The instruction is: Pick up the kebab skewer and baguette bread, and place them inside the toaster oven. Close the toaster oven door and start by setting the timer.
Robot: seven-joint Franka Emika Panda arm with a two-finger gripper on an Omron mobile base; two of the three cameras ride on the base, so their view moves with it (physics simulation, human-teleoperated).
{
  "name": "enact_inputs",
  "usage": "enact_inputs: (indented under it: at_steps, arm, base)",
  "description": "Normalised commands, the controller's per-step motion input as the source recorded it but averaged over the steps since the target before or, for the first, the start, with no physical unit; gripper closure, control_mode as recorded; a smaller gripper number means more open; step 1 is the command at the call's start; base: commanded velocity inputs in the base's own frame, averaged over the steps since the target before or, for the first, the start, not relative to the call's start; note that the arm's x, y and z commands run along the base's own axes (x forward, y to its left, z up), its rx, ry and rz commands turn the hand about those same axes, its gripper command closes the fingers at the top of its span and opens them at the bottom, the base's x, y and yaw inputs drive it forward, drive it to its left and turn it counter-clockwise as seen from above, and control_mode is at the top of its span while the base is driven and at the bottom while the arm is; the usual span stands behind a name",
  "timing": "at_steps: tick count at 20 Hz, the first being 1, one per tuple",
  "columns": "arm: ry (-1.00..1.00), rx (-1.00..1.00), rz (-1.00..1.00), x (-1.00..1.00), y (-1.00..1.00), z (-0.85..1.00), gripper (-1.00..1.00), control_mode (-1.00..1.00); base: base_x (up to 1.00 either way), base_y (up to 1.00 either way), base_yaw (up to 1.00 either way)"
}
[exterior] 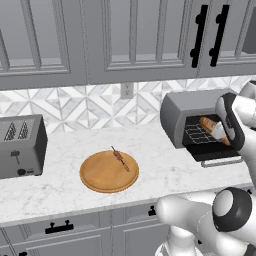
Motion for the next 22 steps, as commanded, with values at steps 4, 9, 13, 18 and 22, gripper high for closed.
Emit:
enact_inputs:
  at_steps: [4,9,13,18,22]
  arm:
    - [0.00,-0.07,0.00,0.00,-0.08,-0.22,1.00,-1.00]
    - [0.00,-0.01,0.00,0.16,-0.08,-0.01,1.00,-1.00]
    - [0.00,0.00,0.00,0.28,0.00,-0.10,1.00,-1.00]
    - [0.00,-0.01,0.00,0.27,-0.02,-0.11,1.00,-1.00]
    - [0.00,0.00,0.00,0.21,-0.03,-0.02,1.00,-1.00]
  base:
    - [0.00,0.00,0.00]
    - [0.00,0.00,0.00]
    - [0.00,0.00,0.00]
    - [0.00,0.00,0.00]
    - [0.00,0.00,0.00]
